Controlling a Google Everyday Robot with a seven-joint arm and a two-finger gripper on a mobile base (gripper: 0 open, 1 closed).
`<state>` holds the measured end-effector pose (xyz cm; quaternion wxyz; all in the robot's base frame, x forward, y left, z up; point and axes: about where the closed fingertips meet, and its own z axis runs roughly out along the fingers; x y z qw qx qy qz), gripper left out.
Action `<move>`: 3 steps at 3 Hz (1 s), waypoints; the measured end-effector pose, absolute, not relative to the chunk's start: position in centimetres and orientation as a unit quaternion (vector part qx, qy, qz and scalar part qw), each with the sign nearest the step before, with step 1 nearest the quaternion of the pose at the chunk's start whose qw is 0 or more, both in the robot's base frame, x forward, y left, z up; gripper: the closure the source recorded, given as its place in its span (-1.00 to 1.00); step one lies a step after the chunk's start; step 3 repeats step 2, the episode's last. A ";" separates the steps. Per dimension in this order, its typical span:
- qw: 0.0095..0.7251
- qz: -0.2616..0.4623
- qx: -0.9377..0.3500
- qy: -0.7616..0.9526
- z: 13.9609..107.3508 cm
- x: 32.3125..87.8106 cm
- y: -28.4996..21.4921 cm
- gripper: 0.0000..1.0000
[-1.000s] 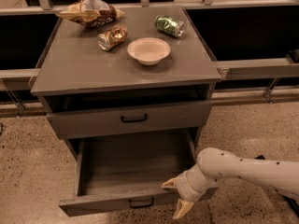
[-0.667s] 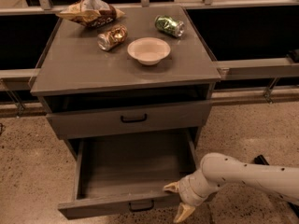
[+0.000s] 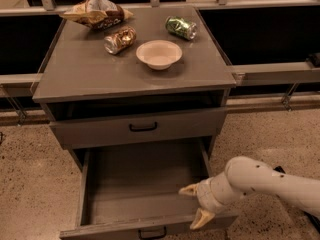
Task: Open middle drawer
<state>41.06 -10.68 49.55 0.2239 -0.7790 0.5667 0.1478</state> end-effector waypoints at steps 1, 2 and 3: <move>0.265 0.122 -0.772 0.565 53.8 43.3 -10.8 -0.83; 0.267 0.121 -0.771 0.565 54.0 43.4 -10.8 -1.00; 0.267 0.121 -0.771 0.565 54.0 43.4 -10.8 -1.00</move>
Offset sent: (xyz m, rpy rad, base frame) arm 0.0189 -0.0011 0.0359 0.0326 -0.0713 -0.0243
